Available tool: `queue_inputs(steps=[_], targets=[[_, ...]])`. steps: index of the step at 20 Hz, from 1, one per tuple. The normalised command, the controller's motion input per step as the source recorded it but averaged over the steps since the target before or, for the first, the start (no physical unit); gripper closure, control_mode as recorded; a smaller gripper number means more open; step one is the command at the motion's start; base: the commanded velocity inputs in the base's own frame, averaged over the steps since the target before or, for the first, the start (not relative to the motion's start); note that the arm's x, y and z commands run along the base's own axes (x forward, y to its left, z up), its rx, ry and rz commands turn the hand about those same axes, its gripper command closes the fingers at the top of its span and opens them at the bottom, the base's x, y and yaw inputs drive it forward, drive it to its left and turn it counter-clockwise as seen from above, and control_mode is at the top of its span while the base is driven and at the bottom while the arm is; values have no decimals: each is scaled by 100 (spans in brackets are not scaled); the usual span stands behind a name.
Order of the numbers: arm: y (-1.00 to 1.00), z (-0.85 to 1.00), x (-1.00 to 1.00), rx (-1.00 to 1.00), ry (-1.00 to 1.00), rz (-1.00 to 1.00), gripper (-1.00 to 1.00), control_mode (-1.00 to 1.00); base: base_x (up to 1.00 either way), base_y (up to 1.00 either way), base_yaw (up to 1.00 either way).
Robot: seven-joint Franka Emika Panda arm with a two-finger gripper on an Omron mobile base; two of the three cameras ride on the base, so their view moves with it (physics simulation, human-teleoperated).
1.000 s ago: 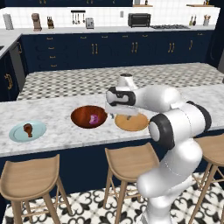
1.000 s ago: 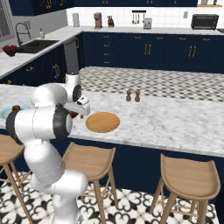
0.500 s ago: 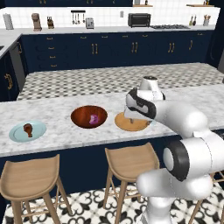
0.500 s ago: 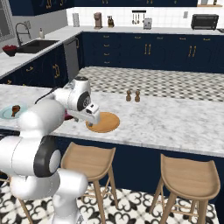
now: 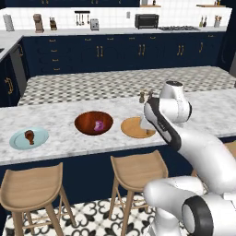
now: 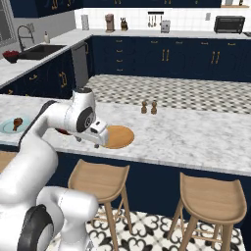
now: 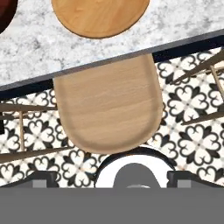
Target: Pick the chicken drumstick and onion from their plates and place them in the bowl. Then put the bowl in the fridge.
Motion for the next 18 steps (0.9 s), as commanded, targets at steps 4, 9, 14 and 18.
queue_inputs(steps=[4,9,14,18], targets=[[0,0,0,0,0,0,-100,100,-64,59,2],[0,0,0,0,0,0,-100,100,-16,100,2],[0,0,0,0,0,0,-100,100,-9,100,6],[0,0,0,0,0,0,-100,100,29,84,5]])
